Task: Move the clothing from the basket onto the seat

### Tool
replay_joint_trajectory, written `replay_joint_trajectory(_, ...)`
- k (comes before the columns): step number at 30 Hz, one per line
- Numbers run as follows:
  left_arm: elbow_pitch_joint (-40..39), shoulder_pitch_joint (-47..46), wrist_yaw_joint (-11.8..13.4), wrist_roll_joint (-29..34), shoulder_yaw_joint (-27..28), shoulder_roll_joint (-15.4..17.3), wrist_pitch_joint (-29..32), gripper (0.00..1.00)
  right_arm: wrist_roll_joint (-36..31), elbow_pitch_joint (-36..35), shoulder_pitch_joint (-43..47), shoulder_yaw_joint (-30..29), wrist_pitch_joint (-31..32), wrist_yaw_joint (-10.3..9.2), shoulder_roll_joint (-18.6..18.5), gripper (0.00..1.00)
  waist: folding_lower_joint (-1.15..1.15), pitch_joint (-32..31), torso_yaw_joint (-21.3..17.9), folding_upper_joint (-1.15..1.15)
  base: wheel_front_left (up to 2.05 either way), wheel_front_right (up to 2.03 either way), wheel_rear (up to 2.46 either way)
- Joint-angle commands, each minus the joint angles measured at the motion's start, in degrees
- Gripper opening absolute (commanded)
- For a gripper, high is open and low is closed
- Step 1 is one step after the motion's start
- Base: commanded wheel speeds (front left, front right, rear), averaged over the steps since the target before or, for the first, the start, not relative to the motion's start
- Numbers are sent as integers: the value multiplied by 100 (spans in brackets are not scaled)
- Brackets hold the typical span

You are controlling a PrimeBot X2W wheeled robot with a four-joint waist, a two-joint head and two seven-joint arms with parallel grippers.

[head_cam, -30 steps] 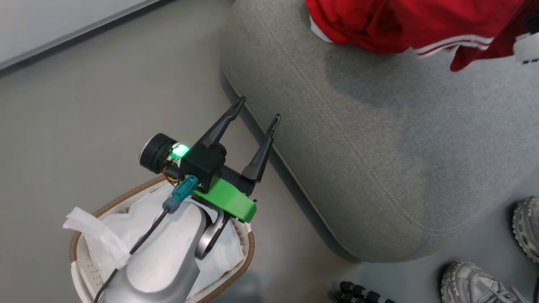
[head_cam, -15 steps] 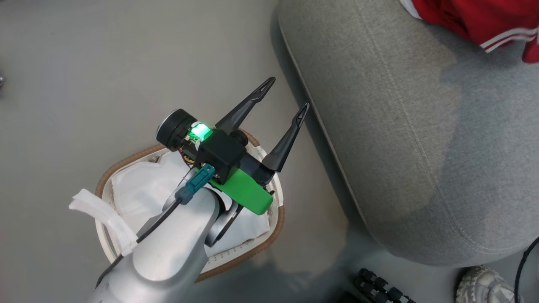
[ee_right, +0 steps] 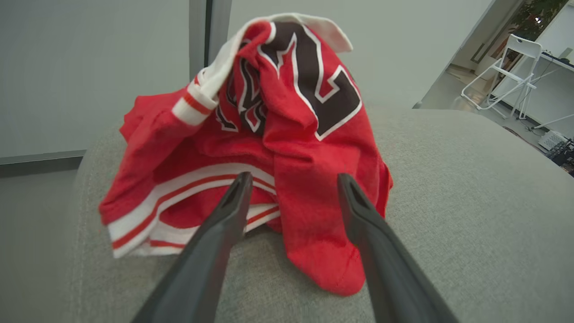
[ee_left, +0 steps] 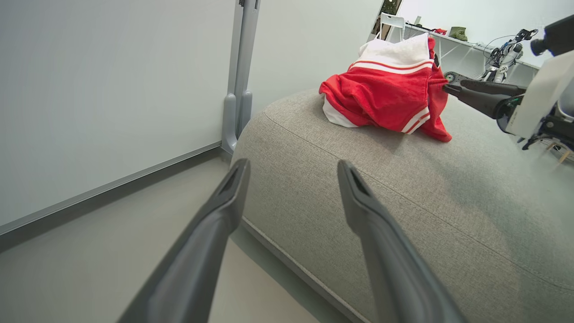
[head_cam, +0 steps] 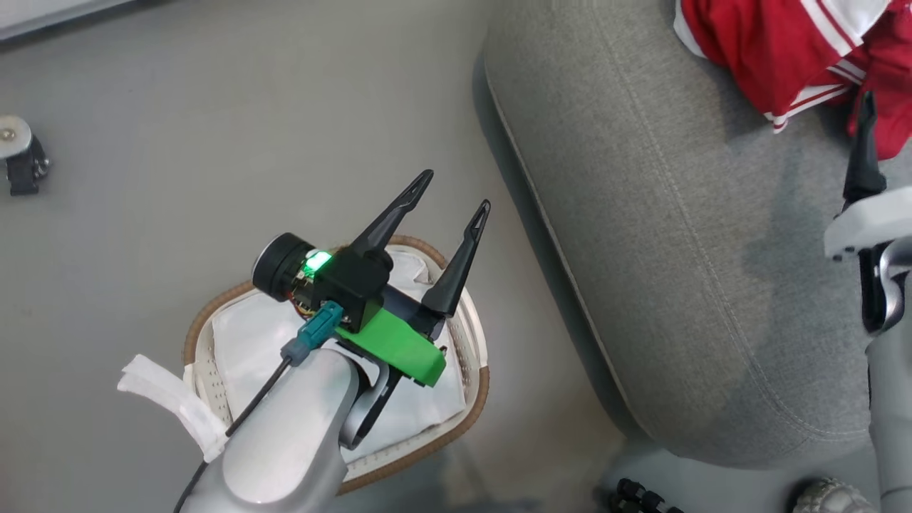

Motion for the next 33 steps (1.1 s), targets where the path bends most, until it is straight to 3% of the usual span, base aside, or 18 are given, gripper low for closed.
replay_joint_trajectory(1,30,149,-12,77,73,-24,-4,100,87,-85,181,41,-13,-8,-19,100,0,-408,-184,0,0,0,0)
replay_joint_trajectory(7,80,629,-12,128,604,-154,-4,100,495,-711,925,281,-14,-8,86,100,0,-964,-124,0,0,0,0)
replay_joint_trajectory(14,141,1067,-2,364,1237,-266,-4,100,778,-1096,1227,682,-14,-8,335,100,0,-1364,230,0,0,0,0)
replay_joint_trajectory(26,373,1476,234,732,2541,-377,-3,100,743,-1053,1284,1275,-14,-8,713,100,0,-1656,1131,0,0,0,0)
replay_joint_trajectory(33,397,1773,208,1009,3154,-400,-4,100,969,-848,1424,1506,-13,-8,746,100,0,-1855,1484,0,0,0,0)
